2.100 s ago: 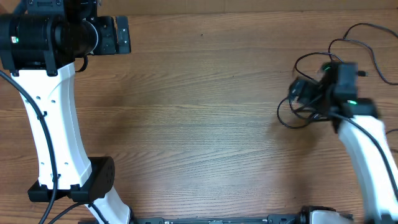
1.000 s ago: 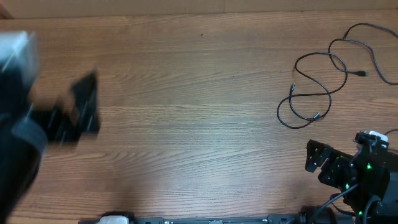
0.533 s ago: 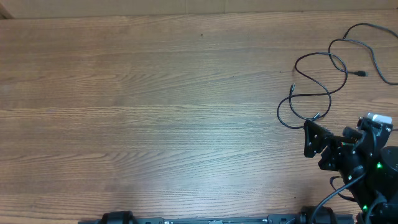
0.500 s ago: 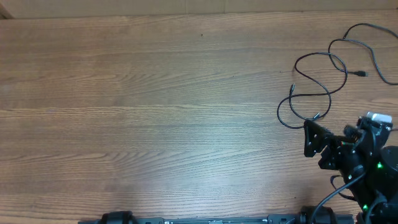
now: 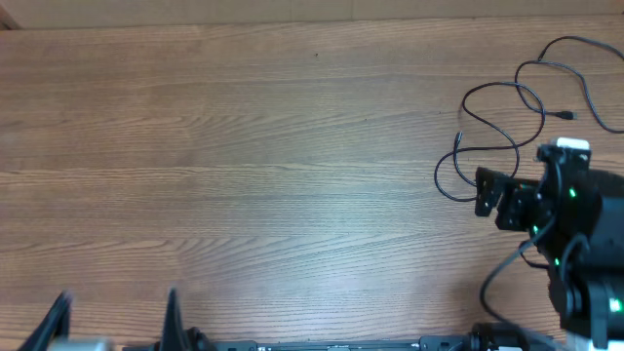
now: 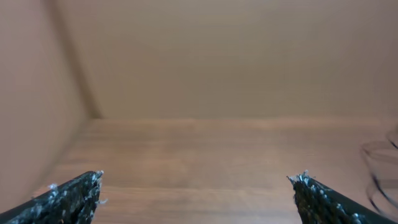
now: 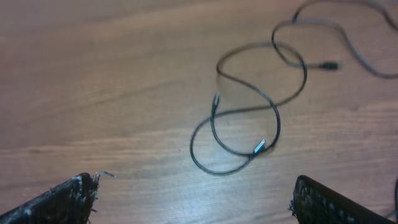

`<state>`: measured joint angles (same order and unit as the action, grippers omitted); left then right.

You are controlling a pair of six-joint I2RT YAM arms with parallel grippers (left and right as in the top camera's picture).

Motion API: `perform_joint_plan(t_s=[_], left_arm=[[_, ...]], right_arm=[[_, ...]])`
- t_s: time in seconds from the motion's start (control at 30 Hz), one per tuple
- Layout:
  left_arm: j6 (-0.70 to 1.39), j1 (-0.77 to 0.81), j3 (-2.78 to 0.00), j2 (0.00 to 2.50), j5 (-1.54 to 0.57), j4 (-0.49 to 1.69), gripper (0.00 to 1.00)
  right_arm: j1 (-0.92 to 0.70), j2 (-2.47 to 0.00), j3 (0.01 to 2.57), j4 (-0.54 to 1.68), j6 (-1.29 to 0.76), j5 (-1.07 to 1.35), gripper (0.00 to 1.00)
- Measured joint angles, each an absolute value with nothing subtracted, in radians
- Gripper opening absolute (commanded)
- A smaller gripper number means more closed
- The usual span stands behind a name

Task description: Untangle cables

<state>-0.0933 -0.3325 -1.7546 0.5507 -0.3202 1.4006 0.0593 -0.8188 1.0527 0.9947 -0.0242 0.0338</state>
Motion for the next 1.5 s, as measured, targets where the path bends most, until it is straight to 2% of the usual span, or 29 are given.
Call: perform_joint_plan(t_s=[0.37, 0.77, 1.2, 1.5], left_arm=[[-0.176, -0.082, -1.608, 0.551, -0.34, 1.349, 1.0], [-0.167, 0.102, -1.56, 0.551, -0.155, 1.338, 1.0], [-0.16, 0.112, -1.522, 0.551, -0.059, 1.312, 1.0], [-0.15, 0.112, -1.4, 0.551, -0.01, 1.15, 1.0]], right_arm=[[0.059, -1.008, 1.053, 0.997, -0.023, 0.047, 1.0], [0.059, -1.018, 1.053, 0.996, -0.023, 0.067, 1.0], [0.059, -1.018, 1.053, 0.98, -0.023, 0.071, 1.0], [0.059, -1.018, 1.053, 0.981, -0.023, 0.08, 1.0]])
